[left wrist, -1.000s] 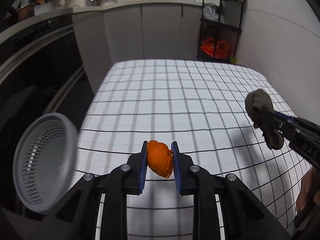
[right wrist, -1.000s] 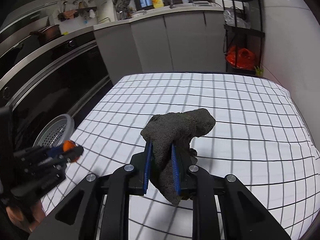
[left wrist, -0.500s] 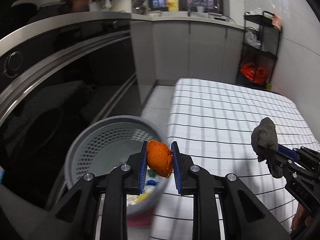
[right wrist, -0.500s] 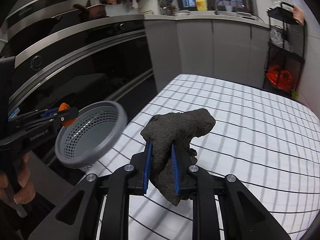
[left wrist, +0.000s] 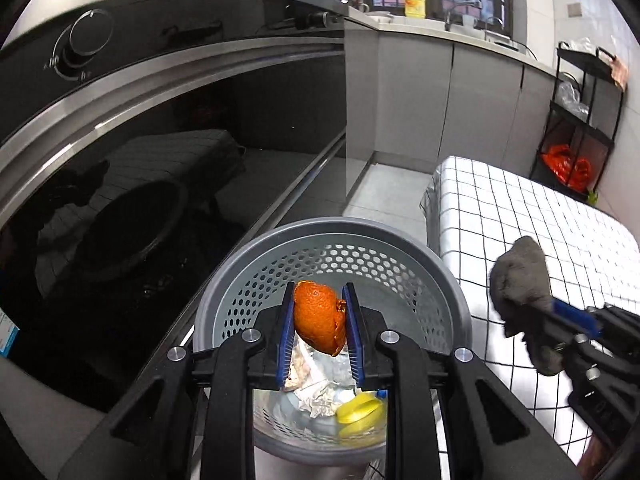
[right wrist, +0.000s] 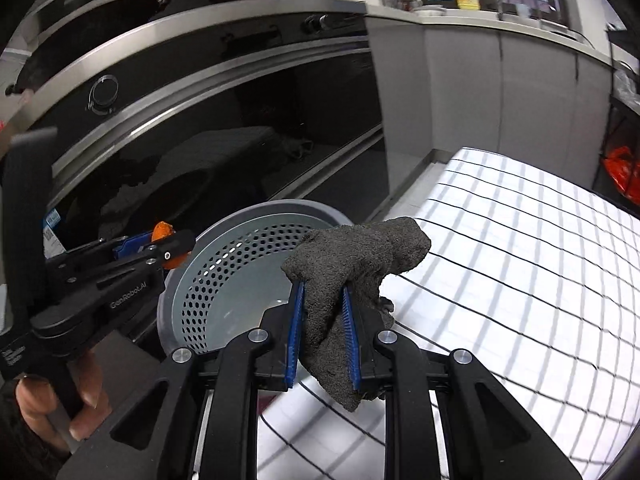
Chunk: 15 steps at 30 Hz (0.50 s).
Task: Collect trash
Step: 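Carry the cloth and peel with both tools over the grey basket, then open both tools to drop the cloth and peel into the basket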
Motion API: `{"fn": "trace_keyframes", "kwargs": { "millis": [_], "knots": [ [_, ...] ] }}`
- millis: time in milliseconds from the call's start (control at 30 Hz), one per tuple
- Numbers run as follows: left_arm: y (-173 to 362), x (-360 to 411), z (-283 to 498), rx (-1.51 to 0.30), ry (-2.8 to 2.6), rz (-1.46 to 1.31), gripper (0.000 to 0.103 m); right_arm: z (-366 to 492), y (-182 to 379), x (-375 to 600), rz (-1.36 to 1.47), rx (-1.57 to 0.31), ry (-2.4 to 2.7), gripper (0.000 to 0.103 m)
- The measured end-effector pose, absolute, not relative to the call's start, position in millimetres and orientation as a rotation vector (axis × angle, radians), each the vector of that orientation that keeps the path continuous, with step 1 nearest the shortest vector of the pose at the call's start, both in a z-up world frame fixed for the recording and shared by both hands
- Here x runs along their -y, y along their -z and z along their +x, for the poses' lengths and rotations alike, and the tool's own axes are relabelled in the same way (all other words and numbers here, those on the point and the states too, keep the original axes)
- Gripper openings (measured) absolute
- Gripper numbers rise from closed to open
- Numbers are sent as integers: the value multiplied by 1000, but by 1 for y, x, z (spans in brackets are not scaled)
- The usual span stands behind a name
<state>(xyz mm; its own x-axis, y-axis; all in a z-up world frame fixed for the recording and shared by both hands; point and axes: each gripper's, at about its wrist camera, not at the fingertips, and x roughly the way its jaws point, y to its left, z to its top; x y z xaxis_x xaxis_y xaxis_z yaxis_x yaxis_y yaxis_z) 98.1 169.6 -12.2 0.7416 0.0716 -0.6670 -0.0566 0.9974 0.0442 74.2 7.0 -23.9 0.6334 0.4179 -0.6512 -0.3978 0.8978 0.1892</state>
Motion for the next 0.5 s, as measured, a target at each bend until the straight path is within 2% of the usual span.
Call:
{"fn": "trace_keyframes", "kwargs": {
  "millis": [367, 500],
  "knots": [
    [29, -196, 119, -805, -118, -19, 23, 106, 38, -45, 12, -810, -540, 19],
    [27, -198, 120, -798, -121, -26, 26, 112, 34, -52, 19, -798, -546, 20]
  ]
}}
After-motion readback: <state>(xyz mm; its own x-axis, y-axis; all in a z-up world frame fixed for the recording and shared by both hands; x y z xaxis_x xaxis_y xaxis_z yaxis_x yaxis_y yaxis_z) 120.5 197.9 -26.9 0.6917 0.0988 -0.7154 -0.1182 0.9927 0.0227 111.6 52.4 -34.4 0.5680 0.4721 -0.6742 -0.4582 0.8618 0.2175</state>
